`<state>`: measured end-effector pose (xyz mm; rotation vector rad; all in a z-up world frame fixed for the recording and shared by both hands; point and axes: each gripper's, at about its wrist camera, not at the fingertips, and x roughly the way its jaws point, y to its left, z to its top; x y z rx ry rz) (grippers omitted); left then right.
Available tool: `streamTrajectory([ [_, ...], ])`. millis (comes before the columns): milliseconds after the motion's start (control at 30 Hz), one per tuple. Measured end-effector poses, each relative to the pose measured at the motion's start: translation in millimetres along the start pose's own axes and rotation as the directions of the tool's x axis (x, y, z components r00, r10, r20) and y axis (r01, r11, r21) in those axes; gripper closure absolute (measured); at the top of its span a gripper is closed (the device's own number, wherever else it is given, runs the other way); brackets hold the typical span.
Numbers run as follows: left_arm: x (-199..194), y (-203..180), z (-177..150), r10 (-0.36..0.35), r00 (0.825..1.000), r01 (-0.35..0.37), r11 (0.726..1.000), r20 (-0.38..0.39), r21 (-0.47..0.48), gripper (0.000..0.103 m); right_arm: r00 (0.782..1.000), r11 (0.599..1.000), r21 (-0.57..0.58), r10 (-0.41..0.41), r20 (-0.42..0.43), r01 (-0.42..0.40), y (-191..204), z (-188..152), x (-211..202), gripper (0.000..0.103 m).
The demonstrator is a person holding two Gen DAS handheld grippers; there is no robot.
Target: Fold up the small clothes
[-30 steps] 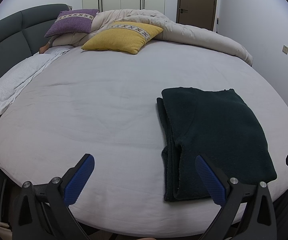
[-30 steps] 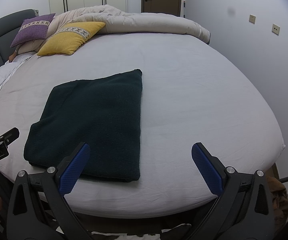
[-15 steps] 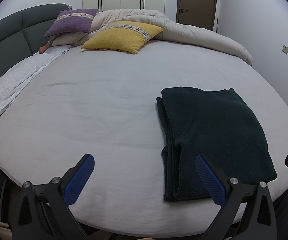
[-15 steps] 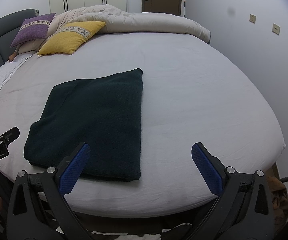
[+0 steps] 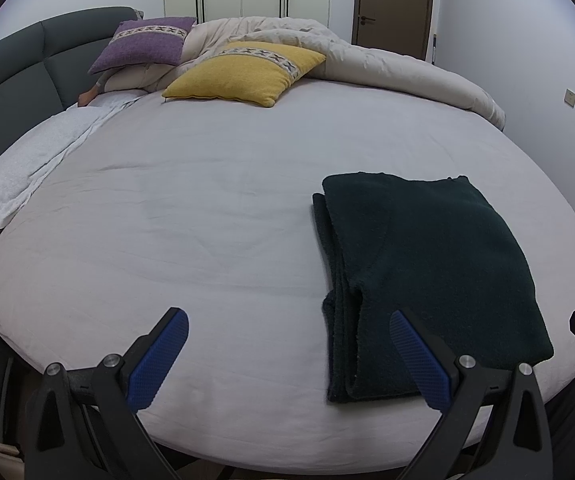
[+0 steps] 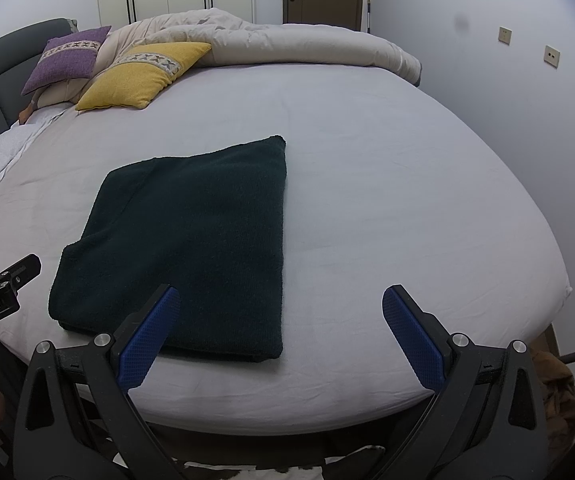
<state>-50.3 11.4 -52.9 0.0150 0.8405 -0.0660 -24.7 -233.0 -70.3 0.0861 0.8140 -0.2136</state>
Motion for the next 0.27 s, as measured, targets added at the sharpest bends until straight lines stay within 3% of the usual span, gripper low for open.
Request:
streamTrajectory([
  [267, -3.2, -4.2, 0.1, 0.005, 1.0, -0.005, 1.0, 0.025, 0.022, 0.0, 1.0, 1.0, 0.007, 0.007, -0.006, -0.007, 3.8, -2.7, 1.1, 0.0],
])
